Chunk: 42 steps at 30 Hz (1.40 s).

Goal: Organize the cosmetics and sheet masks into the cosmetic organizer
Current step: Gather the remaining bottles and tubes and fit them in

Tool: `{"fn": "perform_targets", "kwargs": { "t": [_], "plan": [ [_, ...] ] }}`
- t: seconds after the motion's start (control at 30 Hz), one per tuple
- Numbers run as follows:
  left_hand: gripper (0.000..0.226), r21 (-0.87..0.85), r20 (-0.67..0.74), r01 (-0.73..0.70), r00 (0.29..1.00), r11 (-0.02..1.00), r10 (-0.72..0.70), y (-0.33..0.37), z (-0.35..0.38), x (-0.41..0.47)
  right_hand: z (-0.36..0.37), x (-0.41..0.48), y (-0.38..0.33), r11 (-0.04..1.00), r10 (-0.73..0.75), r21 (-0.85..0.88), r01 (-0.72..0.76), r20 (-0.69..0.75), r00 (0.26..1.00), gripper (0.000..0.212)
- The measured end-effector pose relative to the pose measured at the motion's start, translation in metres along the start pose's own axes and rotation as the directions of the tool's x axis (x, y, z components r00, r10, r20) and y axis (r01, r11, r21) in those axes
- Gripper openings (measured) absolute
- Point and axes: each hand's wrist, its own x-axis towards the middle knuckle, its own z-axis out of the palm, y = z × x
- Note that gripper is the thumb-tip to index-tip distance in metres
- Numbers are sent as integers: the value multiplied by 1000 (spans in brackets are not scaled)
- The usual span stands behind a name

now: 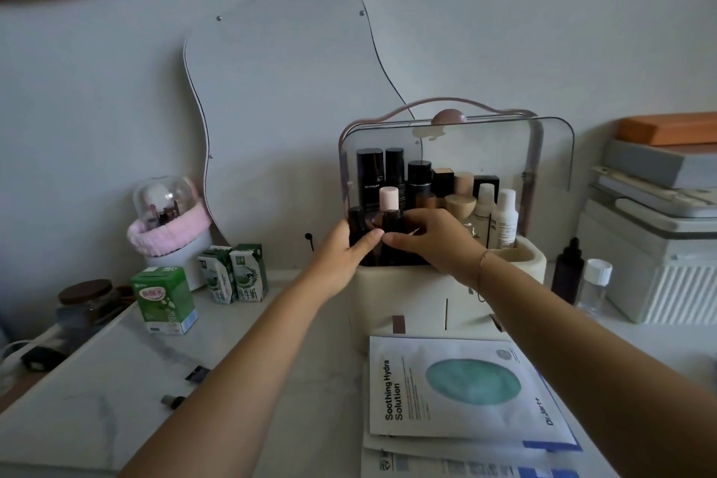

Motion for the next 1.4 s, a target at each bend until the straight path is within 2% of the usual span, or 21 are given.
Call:
{"fn": "perform_targets", "kwargs": {
  "t": [0.17,0.37,0.43,0.57,0.6,0.67,0.73,0.77,0.83,0.9,0.97,1.0,1.1,1.2,1.4],
  "plan": [
    [28,38,1,7,1000,999,-7,-9,-7,-2,-2,2,4,1000,-21,-9,22,29,999,20],
    [43,-6,0,-21,1000,1000,21,-17,-9,-7,-3,0,7,999,-46,-6,46,20,999,20],
    [52,0,-4,-29,1000,1000,29,-16,-7,-10,-1,-2,5,998,-47,-40,48,23,999,23],
    [52,22,-49,-28,998,999,29,-8,-4,-18,-3,-14,-3,989,-38,-141,36,-17,999,33],
    [52,8,-96,-39,995,999,39,-4,-1,-23,-4,-22,-3,987,-52,-158,43,-56,997,38],
    [53,-30,-308,-68,950,997,55,1,8,-37,-10,-45,3,985,-114,-149,89,-166,979,42],
    [45,6,-536,-171,831,985,147,9,21,-56,-21,-76,16,984,-165,-121,134,-302,939,37],
    [38,67,-589,-238,774,969,231,14,29,-66,-30,-92,26,985,-162,-112,129,-381,910,34],
    [31,211,-544,-342,737,916,401,23,47,-76,-52,-119,54,997,-74,-69,43,-565,822,31],
    [33,335,-389,-414,757,846,524,33,64,-77,-75,-134,88,994,96,28,-108,-715,693,34],
    [39,414,-225,-446,795,794,564,42,79,-72,-92,-138,119,957,261,120,-265,-755,602,45],
    [43,439,-159,-443,818,782,553,45,86,-69,-98,-137,133,933,327,156,-324,-741,587,50],
    [50,497,-55,-399,872,771,487,41,99,-64,-106,-131,163,890,425,181,-417,-660,620,55],
    [51,564,-17,-388,877,729,480,29,104,-64,-105,-123,184,880,439,153,-450,-624,647,47],
    [51,576,23,-387,888,720,459,26,102,-64,-105,-114,206,851,457,101,-515,-626,632,38]
  ]
}}
